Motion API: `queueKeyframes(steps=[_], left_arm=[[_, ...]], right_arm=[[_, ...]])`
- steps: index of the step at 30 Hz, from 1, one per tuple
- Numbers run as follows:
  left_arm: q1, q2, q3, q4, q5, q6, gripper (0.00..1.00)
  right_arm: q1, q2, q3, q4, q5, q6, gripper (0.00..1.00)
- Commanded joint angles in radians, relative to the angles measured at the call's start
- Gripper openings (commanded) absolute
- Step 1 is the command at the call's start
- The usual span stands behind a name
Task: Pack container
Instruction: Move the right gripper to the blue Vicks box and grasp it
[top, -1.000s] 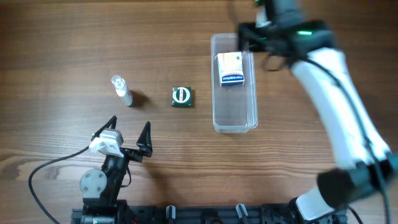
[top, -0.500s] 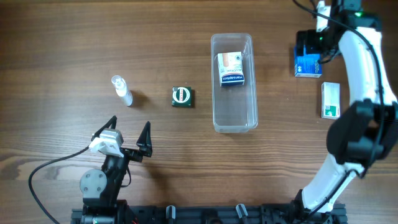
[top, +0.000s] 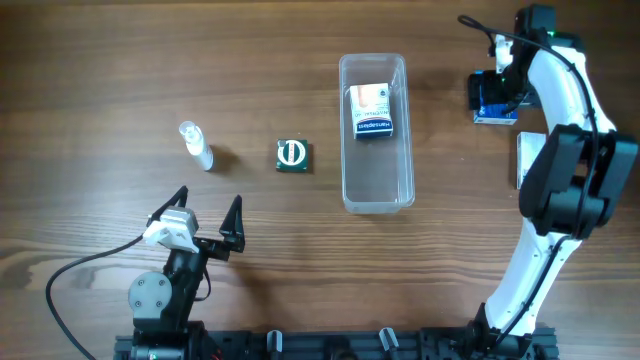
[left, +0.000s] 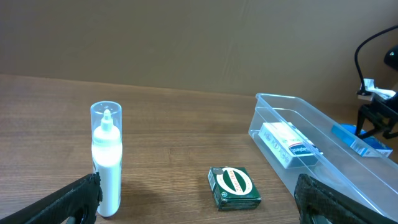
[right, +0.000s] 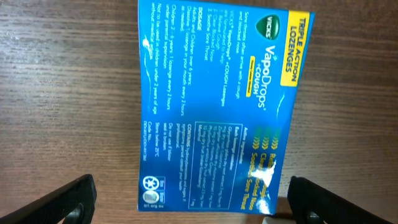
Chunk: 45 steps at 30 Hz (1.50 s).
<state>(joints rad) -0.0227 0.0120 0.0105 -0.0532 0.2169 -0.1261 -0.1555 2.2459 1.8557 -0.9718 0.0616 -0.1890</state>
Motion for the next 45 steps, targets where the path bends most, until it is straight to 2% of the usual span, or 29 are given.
queueKeyframes(steps=[1,18,27,29,36,45], left_arm=[[0.010,-0.009,-0.005,-0.004,-0.005,-0.010,1.00],[0.010,-0.009,-0.005,-0.004,-0.005,-0.010,1.00],[0.010,-0.009,-0.005,-0.004,-0.005,-0.010,1.00],[0.010,-0.009,-0.005,-0.004,-0.006,-0.010,1.00],[0.010,-0.009,-0.005,-0.004,-0.005,-0.010,1.00],[0.010,-0.009,-0.005,-0.004,-0.005,-0.010,1.00]], right_arm=[[-0.003,0.034,-0.003,0.015,0.017,-0.020,1.00],[-0.003,0.071,-0.005,0.107,0.017,0.005,1.00],[-0.003,0.071,-0.005,0.097,0.027,-0.148,1.00],[-0.002,0.071,-0.005,0.099,0.079,-0.178,1.00],[-0.003,0.071,-0.005,0.157,0.106,-0.168,1.00],[-0.003,0.071,-0.005,0.156,0.026,-0.190,1.00]])
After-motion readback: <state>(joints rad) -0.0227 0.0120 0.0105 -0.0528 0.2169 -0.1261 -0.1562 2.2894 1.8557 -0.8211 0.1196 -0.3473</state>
